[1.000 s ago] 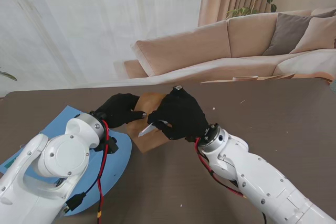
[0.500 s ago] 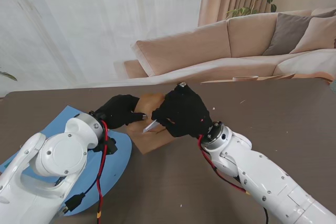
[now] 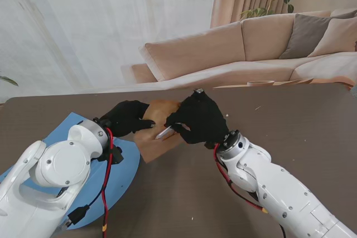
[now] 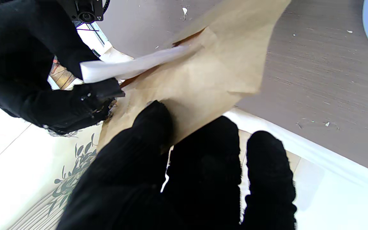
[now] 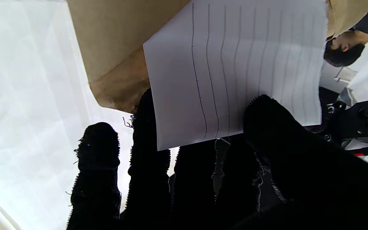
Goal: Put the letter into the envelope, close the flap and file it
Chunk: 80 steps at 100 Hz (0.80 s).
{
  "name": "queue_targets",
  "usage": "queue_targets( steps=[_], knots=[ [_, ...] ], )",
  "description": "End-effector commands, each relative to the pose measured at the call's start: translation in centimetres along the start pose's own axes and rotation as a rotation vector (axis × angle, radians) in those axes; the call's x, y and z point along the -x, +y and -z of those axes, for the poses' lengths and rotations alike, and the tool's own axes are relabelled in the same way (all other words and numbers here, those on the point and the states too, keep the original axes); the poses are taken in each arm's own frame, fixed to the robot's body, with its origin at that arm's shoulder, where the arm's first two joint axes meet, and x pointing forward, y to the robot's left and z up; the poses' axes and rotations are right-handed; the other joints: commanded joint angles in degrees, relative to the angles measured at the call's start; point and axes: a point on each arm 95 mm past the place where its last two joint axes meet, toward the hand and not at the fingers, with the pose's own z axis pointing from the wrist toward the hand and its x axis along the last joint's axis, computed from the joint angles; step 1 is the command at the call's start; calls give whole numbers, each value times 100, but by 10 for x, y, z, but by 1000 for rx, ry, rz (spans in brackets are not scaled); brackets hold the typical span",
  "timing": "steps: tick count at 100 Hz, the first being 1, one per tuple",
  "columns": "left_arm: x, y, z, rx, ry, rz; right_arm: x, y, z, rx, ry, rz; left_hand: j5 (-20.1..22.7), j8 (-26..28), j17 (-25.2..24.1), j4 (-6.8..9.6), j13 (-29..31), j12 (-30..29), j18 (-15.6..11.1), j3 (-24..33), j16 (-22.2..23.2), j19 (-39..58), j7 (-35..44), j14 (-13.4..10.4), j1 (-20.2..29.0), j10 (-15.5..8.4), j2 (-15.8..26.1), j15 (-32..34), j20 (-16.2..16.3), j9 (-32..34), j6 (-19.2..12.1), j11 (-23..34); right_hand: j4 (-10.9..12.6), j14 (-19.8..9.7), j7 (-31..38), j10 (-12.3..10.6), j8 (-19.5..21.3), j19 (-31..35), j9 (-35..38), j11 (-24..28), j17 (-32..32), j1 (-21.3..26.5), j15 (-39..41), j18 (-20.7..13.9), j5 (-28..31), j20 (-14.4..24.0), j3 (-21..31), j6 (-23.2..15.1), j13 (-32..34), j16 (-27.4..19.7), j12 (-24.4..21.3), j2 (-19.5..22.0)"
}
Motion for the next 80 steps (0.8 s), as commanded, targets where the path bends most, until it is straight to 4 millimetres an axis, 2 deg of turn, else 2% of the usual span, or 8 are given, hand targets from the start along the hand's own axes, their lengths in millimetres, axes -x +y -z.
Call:
queue_targets(
  steps=[1, 7, 15, 31, 50, 80],
  knots=[
    [-5, 3, 2, 13, 16, 9, -6, -3, -3, -11, -11, -10, 215, 543, 29, 282, 242, 88, 118, 273, 47, 211, 1104, -223, 667, 170, 527, 203, 146, -126, -486, 148, 301, 108, 406, 79, -331, -90, 61, 116, -97, 384, 57, 94, -124, 136, -202, -71, -200, 24, 93, 311],
    [-5, 3, 2, 12, 16, 9, -6, -4, -4, -11, -26, -13, 212, 541, 33, 279, 242, 84, 123, 272, 48, 211, 1101, -222, 668, 165, 523, 202, 147, -127, -489, 145, 348, 147, 447, 115, -586, -74, 32, 184, -107, 238, 78, 151, -164, 166, -444, 210, -207, 42, 124, 202],
    [-5, 2, 2, 9, 17, 9, -7, -4, -5, -12, -43, -14, 216, 539, 38, 277, 243, 82, 121, 273, 48, 215, 1101, -221, 668, 165, 527, 201, 149, -123, -487, 146, 340, 211, 537, 174, -619, -51, -32, 311, -146, -39, 127, 228, -202, 206, -533, 404, -232, 79, 191, -71],
    [-5, 2, 3, 3, 18, 10, -8, -5, -6, -7, -71, -10, 212, 535, 38, 275, 251, 73, 120, 277, 44, 215, 1100, -195, 668, 168, 514, 191, 151, -126, -488, 142, 414, 263, 723, 216, -481, 26, 81, 591, -146, -118, 245, 305, -50, 285, -529, 466, -181, 148, 274, -282],
    [-7, 2, 3, 1, 19, 11, -10, -6, -8, -12, -80, -11, 217, 532, 39, 273, 252, 70, 117, 277, 44, 214, 1103, -194, 668, 163, 525, 188, 151, -125, -485, 147, 644, 283, 837, 256, -313, 72, 80, 856, -172, -152, 355, 335, -10, 358, -481, 635, -190, 211, 394, -444],
    [-11, 3, 3, -5, 21, 21, -14, -12, -9, -22, -55, -22, 211, 536, 46, 270, 252, 68, 117, 285, 45, 217, 1115, -194, 668, 166, 525, 188, 152, -129, -483, 153, 686, 252, 846, 249, -318, 87, 154, 885, -168, -153, 382, 322, 71, 387, -475, 684, -164, 222, 404, -542]
  ],
)
